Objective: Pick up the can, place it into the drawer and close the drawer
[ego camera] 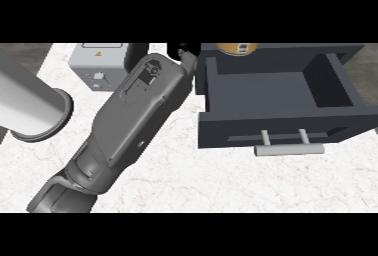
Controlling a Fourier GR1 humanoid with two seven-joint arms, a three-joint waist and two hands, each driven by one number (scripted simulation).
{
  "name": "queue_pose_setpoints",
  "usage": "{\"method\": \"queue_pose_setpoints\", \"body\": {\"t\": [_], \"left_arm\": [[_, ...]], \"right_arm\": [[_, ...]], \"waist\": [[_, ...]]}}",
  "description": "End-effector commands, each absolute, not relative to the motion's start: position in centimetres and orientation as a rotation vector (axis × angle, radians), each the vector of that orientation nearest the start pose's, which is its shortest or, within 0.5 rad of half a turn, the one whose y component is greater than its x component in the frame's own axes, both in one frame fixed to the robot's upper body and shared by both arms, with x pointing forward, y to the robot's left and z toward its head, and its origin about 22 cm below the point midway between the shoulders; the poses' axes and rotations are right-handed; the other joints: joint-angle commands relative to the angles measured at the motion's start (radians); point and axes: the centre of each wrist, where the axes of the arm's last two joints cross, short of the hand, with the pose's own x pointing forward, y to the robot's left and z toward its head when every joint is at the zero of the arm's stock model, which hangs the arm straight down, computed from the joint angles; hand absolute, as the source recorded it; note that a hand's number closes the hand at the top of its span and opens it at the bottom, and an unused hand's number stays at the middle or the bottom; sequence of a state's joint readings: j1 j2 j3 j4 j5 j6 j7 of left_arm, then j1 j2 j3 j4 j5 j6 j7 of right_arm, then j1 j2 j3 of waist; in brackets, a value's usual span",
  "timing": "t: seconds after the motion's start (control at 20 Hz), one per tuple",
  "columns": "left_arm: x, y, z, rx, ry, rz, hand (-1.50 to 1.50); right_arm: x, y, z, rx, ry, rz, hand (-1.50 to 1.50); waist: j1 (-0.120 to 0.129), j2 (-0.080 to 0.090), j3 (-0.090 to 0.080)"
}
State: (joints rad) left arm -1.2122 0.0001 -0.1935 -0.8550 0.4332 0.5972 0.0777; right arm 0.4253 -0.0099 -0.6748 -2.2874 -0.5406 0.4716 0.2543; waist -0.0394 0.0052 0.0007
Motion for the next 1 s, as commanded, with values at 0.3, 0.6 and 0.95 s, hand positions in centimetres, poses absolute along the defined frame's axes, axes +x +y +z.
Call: {"method": "queue_pose_setpoints", "body": {"t": [0.3, 0.6, 0.95], "left_arm": [[42.2, -0.1, 21.6, -0.159, -1.696, 0.068, 1.5], [40.8, -2.2, 20.8, -0.105, -1.688, 0.036, 1.5], [41.2, -1.0, 16.9, -0.077, -1.655, 0.051, 1.5]], "right_arm": [[6.8, -35.8, 11.9, -0.131, -1.795, -0.118, -1.5], [8.5, -35.3, 13.3, -0.109, -1.805, -0.094, -1.5], [8.3, -35.5, 12.6, -0.102, -1.806, -0.125, -1.5]], "waist": [[-0.019, 0.005, 0.001], [-0.038, 0.006, 0.001], [-0.041, 0.009, 0.001]]}}
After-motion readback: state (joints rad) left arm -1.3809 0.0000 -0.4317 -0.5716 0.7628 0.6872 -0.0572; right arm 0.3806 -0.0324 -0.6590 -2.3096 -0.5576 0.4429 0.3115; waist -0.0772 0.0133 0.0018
